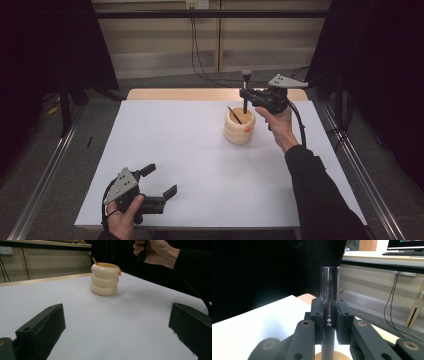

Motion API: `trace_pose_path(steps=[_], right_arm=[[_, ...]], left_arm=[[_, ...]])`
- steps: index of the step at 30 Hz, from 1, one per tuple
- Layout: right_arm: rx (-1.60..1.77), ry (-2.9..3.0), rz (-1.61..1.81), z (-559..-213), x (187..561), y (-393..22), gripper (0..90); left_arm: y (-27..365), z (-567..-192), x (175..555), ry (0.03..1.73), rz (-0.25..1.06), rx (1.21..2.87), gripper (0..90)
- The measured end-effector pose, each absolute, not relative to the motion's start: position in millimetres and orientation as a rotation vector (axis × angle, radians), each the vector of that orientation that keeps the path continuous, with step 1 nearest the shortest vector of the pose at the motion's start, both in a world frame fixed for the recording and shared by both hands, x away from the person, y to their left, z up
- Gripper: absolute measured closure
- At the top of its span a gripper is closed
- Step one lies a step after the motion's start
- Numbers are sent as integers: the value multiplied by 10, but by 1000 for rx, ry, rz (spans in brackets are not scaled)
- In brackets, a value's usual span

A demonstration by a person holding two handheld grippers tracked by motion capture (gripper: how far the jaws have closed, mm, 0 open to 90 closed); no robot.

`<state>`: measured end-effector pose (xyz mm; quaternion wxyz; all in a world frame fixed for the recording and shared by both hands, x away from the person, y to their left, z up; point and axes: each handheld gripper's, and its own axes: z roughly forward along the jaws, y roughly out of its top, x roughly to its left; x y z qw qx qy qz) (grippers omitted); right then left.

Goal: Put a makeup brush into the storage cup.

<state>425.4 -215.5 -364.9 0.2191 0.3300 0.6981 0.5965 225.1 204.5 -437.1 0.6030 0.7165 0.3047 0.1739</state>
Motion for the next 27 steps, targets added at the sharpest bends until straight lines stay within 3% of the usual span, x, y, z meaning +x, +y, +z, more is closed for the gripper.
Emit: trace_pose_path(steps=[27], right_arm=[[972, 1979, 1581, -4010, 4356, -2107, 791]], left_arm=[[2068, -4401, 2277, 705, 400, 1670, 7]])
